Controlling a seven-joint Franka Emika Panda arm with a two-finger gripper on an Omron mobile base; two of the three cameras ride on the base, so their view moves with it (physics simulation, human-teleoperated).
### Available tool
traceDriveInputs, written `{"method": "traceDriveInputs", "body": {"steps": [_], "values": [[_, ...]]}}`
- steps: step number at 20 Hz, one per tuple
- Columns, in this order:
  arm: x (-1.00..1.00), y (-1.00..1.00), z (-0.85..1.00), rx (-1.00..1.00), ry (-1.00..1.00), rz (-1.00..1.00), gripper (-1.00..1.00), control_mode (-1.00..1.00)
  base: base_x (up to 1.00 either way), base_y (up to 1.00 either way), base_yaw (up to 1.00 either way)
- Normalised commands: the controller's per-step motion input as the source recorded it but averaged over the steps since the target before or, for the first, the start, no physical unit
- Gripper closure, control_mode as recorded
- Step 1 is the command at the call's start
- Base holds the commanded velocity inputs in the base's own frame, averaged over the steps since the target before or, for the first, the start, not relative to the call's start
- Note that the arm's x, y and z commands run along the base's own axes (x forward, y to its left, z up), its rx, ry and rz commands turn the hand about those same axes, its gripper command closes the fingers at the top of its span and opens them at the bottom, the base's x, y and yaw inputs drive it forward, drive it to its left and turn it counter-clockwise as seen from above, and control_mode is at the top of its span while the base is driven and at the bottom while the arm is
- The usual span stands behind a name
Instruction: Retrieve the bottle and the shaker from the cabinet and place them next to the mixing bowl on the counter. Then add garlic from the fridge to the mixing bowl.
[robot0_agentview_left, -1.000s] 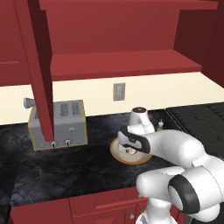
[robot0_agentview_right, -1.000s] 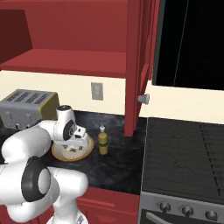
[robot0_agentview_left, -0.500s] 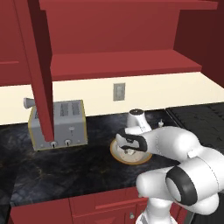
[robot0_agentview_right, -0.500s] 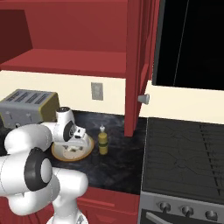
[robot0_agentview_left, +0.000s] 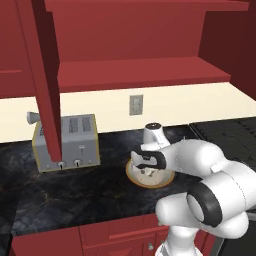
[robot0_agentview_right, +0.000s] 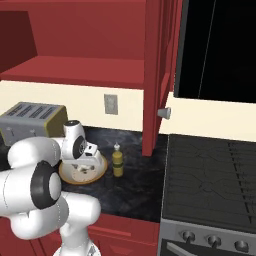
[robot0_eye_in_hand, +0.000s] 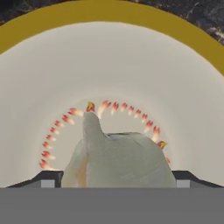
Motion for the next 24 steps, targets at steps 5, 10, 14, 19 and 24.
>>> {"method": "traceDriveInputs", "body": {"steps": [5,10,14,19,24], "values": [[0.00,0.00,0.19,0.00,0.00,0.00,-1.00,-1.00,0.00,0.00,0.00],[0.00,0.00,0.60,0.00,-0.03,0.00,-1.00,-1.00,0.00,0.00,0.00],[-0.17,0.00,0.55,0.00,-0.02,0.00,-1.00,-1.00,0.00,0.00,0.00],[-0.92,0.00,0.60,0.06,-0.05,0.00,-1.00,-1.00,0.00,0.00,0.00],[-0.95,-0.10,0.75,0.05,-0.06,-0.01,-1.00,-1.00,0.00,0.00,0.00]]}}
